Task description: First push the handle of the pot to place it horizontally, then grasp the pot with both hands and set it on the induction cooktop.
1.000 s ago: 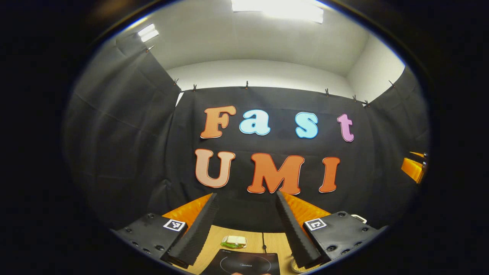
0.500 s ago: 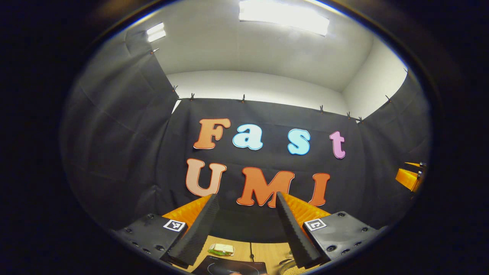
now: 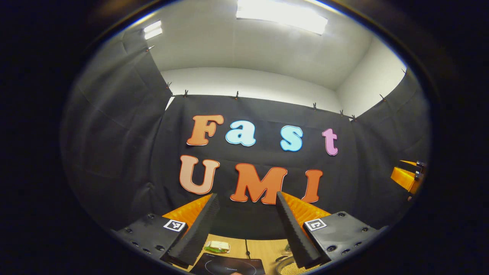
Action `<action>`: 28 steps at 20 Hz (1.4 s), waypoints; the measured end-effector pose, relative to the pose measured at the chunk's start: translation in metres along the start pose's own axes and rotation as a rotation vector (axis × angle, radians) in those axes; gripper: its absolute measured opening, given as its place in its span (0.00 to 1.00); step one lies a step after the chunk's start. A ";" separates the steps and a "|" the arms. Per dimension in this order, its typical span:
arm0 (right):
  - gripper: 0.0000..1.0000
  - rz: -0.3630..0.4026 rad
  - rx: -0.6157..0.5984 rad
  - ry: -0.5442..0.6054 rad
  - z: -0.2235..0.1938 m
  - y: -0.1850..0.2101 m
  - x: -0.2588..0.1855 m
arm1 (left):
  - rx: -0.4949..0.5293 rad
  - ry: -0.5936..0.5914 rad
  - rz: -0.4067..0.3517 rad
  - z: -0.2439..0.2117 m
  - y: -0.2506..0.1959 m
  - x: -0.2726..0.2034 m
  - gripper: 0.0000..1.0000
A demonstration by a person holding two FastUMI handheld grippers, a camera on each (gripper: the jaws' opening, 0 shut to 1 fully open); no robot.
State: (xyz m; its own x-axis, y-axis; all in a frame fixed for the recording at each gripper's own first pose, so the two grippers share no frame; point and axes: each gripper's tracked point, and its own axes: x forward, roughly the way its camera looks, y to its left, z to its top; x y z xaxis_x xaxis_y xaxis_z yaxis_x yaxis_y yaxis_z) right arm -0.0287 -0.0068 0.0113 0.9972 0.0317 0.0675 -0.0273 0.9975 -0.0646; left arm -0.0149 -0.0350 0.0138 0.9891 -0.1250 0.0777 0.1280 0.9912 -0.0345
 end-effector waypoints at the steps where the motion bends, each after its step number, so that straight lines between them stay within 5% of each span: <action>1: 0.95 0.001 0.002 0.008 -0.004 0.001 -0.001 | 0.006 0.000 0.002 -0.001 0.001 0.001 0.97; 9: 0.95 -0.012 0.021 0.140 -0.059 -0.003 -0.012 | 0.058 -0.011 0.031 -0.002 0.017 0.002 0.96; 17: 0.91 0.017 0.071 0.355 -0.141 0.003 -0.030 | 0.052 0.021 0.044 -0.016 0.023 0.004 0.96; 28: 0.86 0.064 0.134 0.663 -0.247 0.012 -0.080 | 0.170 0.013 0.022 -0.024 0.012 -0.007 0.96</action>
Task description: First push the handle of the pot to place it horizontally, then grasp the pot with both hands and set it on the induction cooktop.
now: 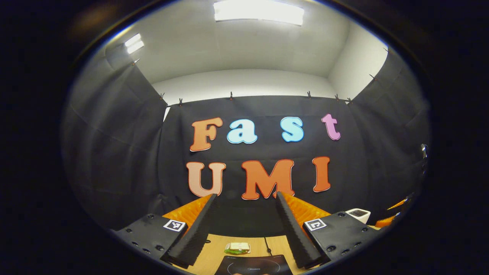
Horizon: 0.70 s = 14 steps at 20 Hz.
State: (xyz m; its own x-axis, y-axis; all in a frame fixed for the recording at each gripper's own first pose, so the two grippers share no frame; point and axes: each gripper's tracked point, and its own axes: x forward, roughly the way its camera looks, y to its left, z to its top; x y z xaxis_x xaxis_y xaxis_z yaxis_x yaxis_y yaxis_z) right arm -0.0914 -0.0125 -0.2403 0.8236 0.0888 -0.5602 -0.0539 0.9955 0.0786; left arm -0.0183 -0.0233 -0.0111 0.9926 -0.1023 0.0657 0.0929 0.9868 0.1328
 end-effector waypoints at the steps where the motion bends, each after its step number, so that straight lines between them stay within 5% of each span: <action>1: 0.85 0.001 0.017 0.021 -0.007 -0.002 0.001 | 0.007 0.008 0.002 -0.003 0.000 0.000 0.98; 7: 0.72 0.018 0.074 0.174 -0.055 0.001 0.008 | 0.037 0.028 0.021 -0.017 0.002 -0.004 0.97; 14: 0.33 0.023 0.202 0.406 -0.124 0.004 0.022 | 0.031 0.017 0.058 -0.026 0.015 -0.008 0.97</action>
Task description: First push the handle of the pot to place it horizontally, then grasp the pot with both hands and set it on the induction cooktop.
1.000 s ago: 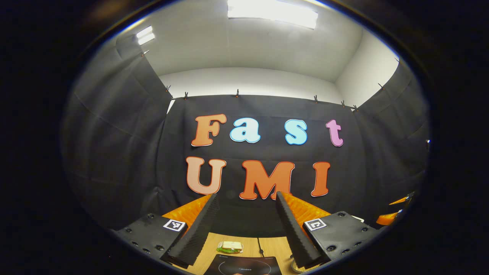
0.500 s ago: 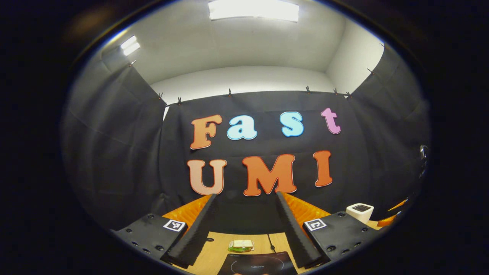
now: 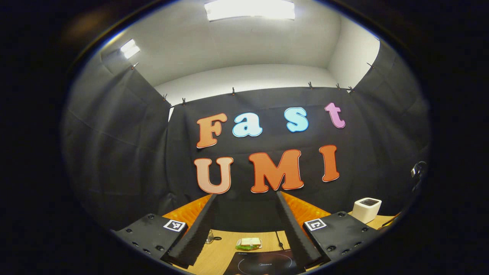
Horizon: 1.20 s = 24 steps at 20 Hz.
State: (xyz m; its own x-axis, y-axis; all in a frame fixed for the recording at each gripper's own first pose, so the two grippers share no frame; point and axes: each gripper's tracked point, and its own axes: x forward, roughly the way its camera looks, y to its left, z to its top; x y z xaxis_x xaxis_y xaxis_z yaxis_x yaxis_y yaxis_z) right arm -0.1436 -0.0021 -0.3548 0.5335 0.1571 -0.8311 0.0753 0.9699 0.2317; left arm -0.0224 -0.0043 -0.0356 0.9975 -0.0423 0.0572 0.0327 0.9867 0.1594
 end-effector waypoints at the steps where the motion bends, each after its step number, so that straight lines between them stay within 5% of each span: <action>1: 0.28 0.008 0.012 0.016 -0.004 0.001 0.004 | -0.013 -0.008 0.001 0.002 0.000 -0.002 0.97; 6: 0.10 0.062 0.085 0.126 -0.037 0.012 0.019 | -0.024 -0.037 0.015 0.006 0.005 -0.001 0.97; 11: 0.02 0.090 0.161 0.250 -0.070 0.019 0.032 | -0.060 -0.088 0.068 0.017 0.015 0.000 0.98; 24: 0.00 0.095 0.225 0.460 -0.132 0.018 0.061 | -0.075 -0.084 0.085 0.006 0.013 0.005 0.97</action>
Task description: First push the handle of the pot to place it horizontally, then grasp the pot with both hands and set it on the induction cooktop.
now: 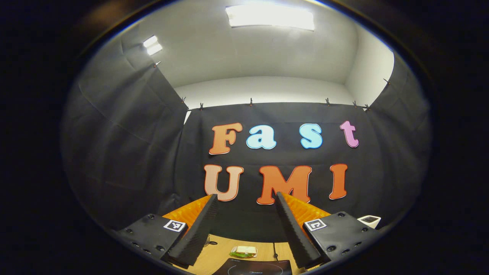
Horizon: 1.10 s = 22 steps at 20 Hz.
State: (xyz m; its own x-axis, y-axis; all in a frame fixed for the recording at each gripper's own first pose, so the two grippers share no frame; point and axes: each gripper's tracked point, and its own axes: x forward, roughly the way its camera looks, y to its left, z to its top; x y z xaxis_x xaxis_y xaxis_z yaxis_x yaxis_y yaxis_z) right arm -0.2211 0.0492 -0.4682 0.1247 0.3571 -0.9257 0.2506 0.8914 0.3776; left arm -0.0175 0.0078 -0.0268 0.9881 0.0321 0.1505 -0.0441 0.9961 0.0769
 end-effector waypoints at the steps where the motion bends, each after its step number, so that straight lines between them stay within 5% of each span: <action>1: 0.00 -0.005 0.011 -0.007 0.004 -0.001 0.002 | 0.006 0.012 0.002 -0.004 0.002 0.001 0.98; 8: 0.00 0.029 0.091 0.019 0.015 -0.011 -0.004 | 0.027 0.081 -0.007 -0.025 0.004 0.012 0.98; 22: 0.00 -0.190 0.122 -0.035 0.073 -0.089 -0.008 | 0.051 0.135 -0.021 -0.056 -0.002 0.016 0.98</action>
State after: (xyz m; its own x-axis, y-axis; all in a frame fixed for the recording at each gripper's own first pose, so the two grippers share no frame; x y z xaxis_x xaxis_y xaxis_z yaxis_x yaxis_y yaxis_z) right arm -0.1737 -0.0532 -0.4930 0.0967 0.1740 -0.9800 0.3865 0.9008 0.1981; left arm 0.0066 0.0109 -0.0800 0.9996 0.0250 0.0149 -0.0268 0.9912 0.1293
